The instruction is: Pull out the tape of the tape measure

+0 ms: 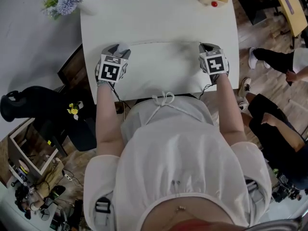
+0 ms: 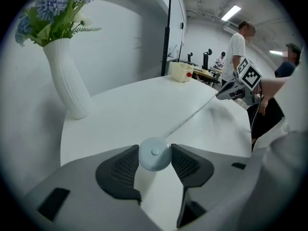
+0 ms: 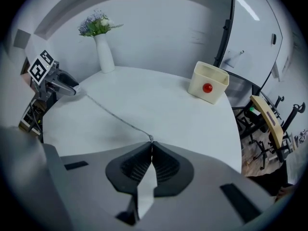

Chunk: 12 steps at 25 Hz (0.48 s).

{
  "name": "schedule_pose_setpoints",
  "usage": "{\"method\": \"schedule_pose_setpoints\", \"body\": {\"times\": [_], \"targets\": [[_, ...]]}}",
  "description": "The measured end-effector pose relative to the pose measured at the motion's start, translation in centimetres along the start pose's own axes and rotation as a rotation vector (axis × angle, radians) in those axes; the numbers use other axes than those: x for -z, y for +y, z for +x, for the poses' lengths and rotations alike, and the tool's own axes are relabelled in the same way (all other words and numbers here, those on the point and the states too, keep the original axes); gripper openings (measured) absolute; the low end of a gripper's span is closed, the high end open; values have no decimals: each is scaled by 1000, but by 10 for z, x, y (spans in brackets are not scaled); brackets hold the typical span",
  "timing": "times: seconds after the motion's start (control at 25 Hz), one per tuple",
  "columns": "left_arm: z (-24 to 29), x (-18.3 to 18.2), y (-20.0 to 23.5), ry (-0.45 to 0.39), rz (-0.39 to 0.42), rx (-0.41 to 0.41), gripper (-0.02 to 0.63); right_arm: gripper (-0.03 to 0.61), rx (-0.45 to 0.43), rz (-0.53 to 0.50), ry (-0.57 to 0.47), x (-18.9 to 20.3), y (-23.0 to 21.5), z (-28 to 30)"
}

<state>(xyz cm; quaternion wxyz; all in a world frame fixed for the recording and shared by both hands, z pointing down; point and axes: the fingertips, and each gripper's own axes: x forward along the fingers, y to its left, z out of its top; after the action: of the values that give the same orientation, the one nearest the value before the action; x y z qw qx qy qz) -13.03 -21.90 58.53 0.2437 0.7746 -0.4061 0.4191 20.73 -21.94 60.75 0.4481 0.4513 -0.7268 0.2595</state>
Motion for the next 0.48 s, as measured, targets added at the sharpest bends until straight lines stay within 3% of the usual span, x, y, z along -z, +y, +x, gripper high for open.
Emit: {"method": "schedule_pose_setpoints", "body": {"times": [0.28, 0.48], "targets": [[26, 18, 5, 46, -13, 19, 227, 11, 52, -33, 7, -8, -4, 19], [35, 24, 7, 49, -3, 20, 229, 11, 38, -14, 66, 7, 4, 32]]}}
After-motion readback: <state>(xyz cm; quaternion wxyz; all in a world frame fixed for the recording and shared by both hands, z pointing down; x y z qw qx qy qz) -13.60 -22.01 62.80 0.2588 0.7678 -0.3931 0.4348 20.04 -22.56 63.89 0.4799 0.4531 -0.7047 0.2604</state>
